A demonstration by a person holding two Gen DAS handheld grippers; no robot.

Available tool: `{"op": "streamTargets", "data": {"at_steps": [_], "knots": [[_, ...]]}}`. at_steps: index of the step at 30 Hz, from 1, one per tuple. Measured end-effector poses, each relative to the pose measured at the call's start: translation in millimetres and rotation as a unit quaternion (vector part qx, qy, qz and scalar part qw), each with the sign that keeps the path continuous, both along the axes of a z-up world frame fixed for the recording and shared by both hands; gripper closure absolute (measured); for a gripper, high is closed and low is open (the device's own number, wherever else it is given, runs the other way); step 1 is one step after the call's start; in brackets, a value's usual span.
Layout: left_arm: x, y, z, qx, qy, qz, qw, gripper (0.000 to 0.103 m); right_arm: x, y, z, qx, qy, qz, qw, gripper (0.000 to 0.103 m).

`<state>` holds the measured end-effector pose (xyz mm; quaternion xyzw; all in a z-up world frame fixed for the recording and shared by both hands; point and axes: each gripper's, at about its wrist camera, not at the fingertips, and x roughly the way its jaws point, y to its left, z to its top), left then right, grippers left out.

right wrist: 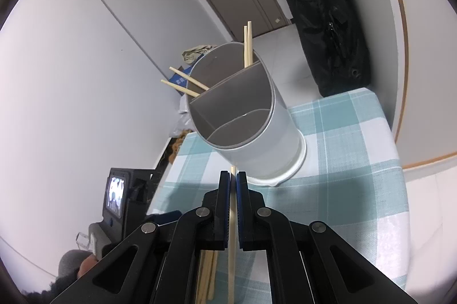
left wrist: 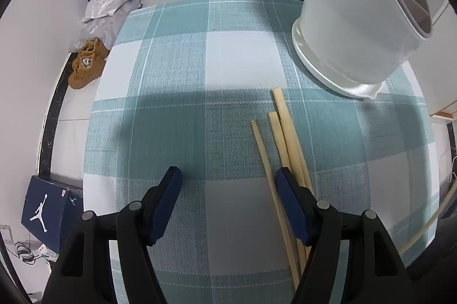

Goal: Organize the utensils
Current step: 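Close the left gripper on one chopstick and lift it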

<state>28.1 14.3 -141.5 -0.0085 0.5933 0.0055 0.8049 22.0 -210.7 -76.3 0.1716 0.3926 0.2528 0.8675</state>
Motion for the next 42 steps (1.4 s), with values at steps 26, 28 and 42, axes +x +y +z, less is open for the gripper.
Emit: {"op": "streamTargets", "data": {"at_steps": [26, 28, 42], "knots": [[12.1, -2.2, 9.9, -0.045, -0.016, 0.015, 0.9988, 0.102, 8.8, -4.6, -4.3, -0.008, 0.006, 0.006, 1.0, 0.099], [13.3, -2.6, 14.9, -0.052, -0.027, 0.016, 0.9981, 0.102, 6.8, -2.5, -2.5, -0.012, 0.0, 0.009, 1.0, 0.099], [-1.5, 3.4, 43.8, -0.093, -0.075, 0.012, 0.9928, 0.102, -10.8, -4.9, 7.5, -0.016, -0.026, -0.002, 1.0, 0.1]]}}
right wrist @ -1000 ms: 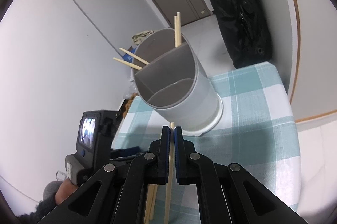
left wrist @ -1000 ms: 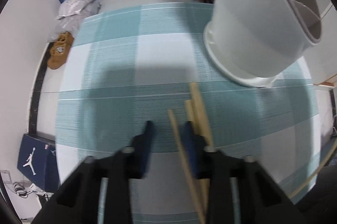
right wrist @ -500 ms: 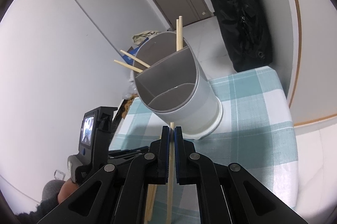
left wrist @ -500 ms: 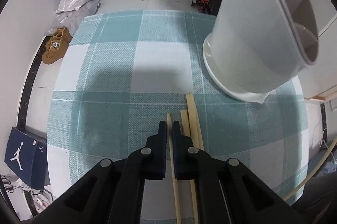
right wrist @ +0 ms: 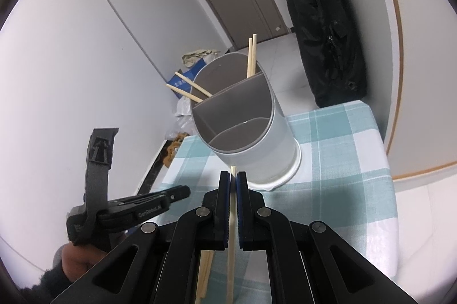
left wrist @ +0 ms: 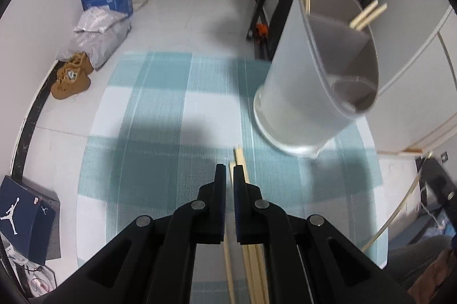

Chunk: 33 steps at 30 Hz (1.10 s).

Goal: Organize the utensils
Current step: 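Close the left gripper on one chopstick and lift it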

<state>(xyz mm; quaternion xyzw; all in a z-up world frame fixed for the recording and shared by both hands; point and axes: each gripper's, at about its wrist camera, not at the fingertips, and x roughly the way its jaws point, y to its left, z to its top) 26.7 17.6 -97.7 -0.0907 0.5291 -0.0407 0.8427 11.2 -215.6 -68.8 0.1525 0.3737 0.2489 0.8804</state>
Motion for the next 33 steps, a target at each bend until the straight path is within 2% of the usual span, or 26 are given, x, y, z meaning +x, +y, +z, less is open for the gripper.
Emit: {"op": "streamTargets", "data": {"at_steps": [1, 3, 5, 6, 8, 12, 15, 20, 22, 29, 32, 33], "knots": [[2.5, 0.0, -9.5, 0.003, 0.025, -0.001, 0.9997, 0.102, -2.1, -0.2, 0.6, 0.001, 0.0, -0.001, 1.0, 0.1], [1.4, -0.3, -22.2, -0.006, 0.051, 0.003, 0.9987, 0.101, -5.8, 0.6, 1.6, 0.001, -0.002, 0.0, 1.0, 0.1], [1.7, -5.5, -33.7, 0.0, 0.07, -0.008, 0.9975, 0.092, -8.4, 2.5, 2.3, -0.001, -0.005, 0.004, 1.0, 0.1], [2.1, -7.0, -35.7, 0.006, 0.074, -0.011, 0.9972, 0.083, -9.3, 3.3, 2.4, -0.003, -0.007, 0.006, 1.0, 0.1], [3.5, -9.3, -43.1, 0.023, 0.074, -0.01, 0.9969, 0.08, -10.2, 4.6, 3.1, -0.005, -0.012, 0.008, 1.0, 0.1], [9.9, -12.3, -45.2, 0.033, 0.076, -0.013, 0.9964, 0.074, -10.2, 4.4, 5.0, -0.008, -0.019, 0.008, 1.0, 0.1], [13.2, -8.4, -44.7, 0.052, 0.064, -0.005, 0.9966, 0.063, -8.0, 2.2, 4.1, -0.003, -0.015, 0.008, 1.0, 0.099], [23.7, 0.6, -47.1, 0.053, 0.069, 0.004, 0.9962, 0.063, -4.1, 0.0, 2.0, 0.003, -0.006, 0.01, 1.0, 0.099], [18.6, 1.1, -47.1, 0.053, 0.073, 0.005, 0.9959, 0.066, -3.1, -1.1, 2.3, 0.005, -0.006, 0.011, 1.0, 0.099], [12.5, -8.2, -50.9, 0.097, 0.055, -0.019, 0.9936, 0.066, 7.3, -7.7, -2.4, 0.014, 0.01, 0.005, 1.0, 0.099], [15.7, -8.8, -50.7, 0.097, 0.055, -0.015, 0.9936, 0.066, 9.6, -8.4, -4.8, 0.022, 0.021, 0.003, 1.0, 0.099], [16.3, -10.8, -49.5, 0.096, 0.056, -0.015, 0.9937, 0.07, 9.7, -7.4, -5.2, 0.022, 0.023, 0.004, 0.999, 0.099]]}}
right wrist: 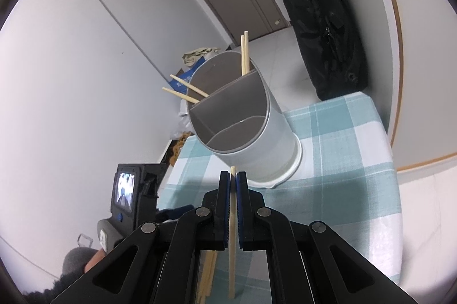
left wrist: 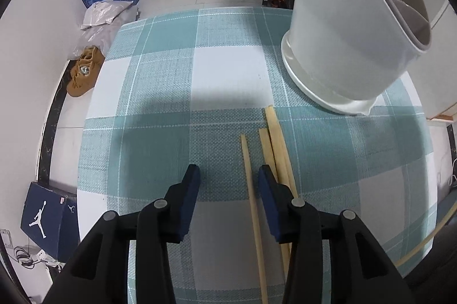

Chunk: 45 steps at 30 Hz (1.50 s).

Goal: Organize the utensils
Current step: 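Close the left gripper on one chopstick and lift it, then carry both chopsticks above the white holder and insert them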

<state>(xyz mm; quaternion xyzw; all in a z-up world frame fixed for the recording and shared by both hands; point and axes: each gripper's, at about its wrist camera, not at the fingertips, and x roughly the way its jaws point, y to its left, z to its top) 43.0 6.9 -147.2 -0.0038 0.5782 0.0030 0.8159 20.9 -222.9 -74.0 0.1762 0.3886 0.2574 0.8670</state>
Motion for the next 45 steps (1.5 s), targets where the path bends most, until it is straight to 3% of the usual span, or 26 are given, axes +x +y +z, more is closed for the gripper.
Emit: {"op": "streamTargets", "data": {"at_steps": [4, 7, 14, 18, 21, 25, 28, 45], "knots": [[6.9, -7.8, 1.4, -0.007, -0.001, -0.017, 0.9998, 0.1, -1.2, 4.0, 0.2, -0.007, -0.004, 0.009, 1.0, 0.099], [8.9, -11.6, 2.6, -0.001, -0.003, -0.018, 0.9998, 0.101, 0.0, 4.3, -0.4, -0.009, -0.004, 0.009, 1.0, 0.099], [12.8, 1.4, 12.0, -0.047, -0.025, 0.019, 0.9984, 0.102, 3.3, 2.0, 0.3, -0.012, -0.003, 0.0, 1.0, 0.099], [-1.9, 4.6, 43.2, -0.063, -0.09, 0.026, 0.9936, 0.102, -1.2, 4.2, 4.9, -0.015, -0.019, 0.0, 1.0, 0.099], [-24.3, 6.7, 71.5, -0.08, -0.148, 0.025, 0.9854, 0.103, -8.0, 6.5, 8.8, -0.018, -0.033, 0.0, 0.999, 0.1], [-52.6, 2.2, 98.0, -0.08, -0.205, 0.012, 0.9753, 0.103, -17.9, 11.6, 14.9, -0.025, -0.054, 0.001, 0.998, 0.1], [-64.8, -7.0, 110.0, -0.073, -0.227, 0.0, 0.9711, 0.103, -26.6, 16.4, 20.4, -0.033, -0.074, 0.003, 0.997, 0.1], [-69.9, -4.4, 140.5, -0.072, -0.228, -0.019, 0.9707, 0.103, -42.0, 35.5, 42.2, -0.051, -0.122, 0.006, 0.991, 0.1]]}}
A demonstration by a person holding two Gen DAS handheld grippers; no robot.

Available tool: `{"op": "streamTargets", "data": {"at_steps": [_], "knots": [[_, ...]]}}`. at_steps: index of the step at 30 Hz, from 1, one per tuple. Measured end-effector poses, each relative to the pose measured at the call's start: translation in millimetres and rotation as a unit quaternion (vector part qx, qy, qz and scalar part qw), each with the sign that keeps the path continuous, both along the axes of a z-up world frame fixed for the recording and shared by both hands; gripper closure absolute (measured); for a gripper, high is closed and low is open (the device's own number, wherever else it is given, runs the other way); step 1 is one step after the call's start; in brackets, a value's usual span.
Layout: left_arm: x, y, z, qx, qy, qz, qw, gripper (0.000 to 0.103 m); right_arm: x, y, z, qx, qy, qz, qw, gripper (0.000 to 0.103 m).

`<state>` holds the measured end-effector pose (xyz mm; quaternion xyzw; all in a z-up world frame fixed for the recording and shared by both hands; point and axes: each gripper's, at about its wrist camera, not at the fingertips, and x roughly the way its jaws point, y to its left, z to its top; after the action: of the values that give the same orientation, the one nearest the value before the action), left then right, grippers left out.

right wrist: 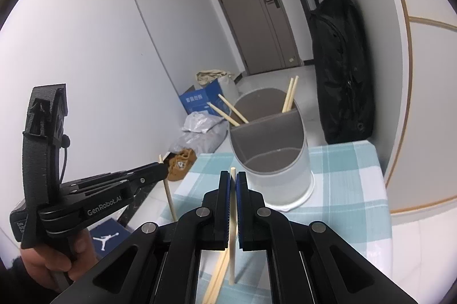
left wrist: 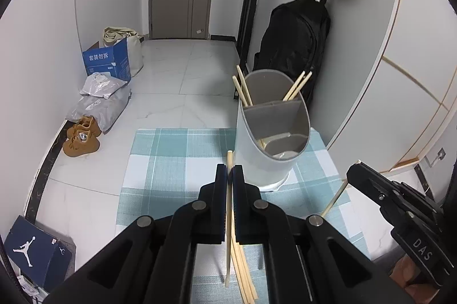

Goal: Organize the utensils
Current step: 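Carry both chopsticks above the white holder and insert them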

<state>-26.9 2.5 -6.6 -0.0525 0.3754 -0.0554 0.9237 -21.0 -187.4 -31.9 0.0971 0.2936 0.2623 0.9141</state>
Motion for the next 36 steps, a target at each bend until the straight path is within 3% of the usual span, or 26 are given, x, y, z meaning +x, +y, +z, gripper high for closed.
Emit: {"op": "streamTargets", "data": {"at_steps": [8, 18, 29, 36], "knots": [[8.5, -3.8, 32.6, 0.001, -0.014, -0.008, 0.9999, 0.103, 14.5, -8.5, 21.1, 0.025, 0.001, -0.009, 1.0, 0.1], [45.9, -17.5, 76.2, -0.011, -0.03, -0.022, 0.9992, 0.103, 55.5, -24.9, 65.9, 0.042, -0.003, -0.012, 0.999, 0.1], [100.3, -17.8, 123.3, -0.026, -0.061, -0.021, 0.9976, 0.103, 121.8, -19.3, 131.4, 0.037, -0.052, 0.002, 0.998, 0.1], [128.6, -19.0, 130.5, -0.04, -0.081, -0.017, 0.9957, 0.103, 155.1, -14.2, 142.9, 0.032, -0.07, -0.01, 0.997, 0.1]]}}
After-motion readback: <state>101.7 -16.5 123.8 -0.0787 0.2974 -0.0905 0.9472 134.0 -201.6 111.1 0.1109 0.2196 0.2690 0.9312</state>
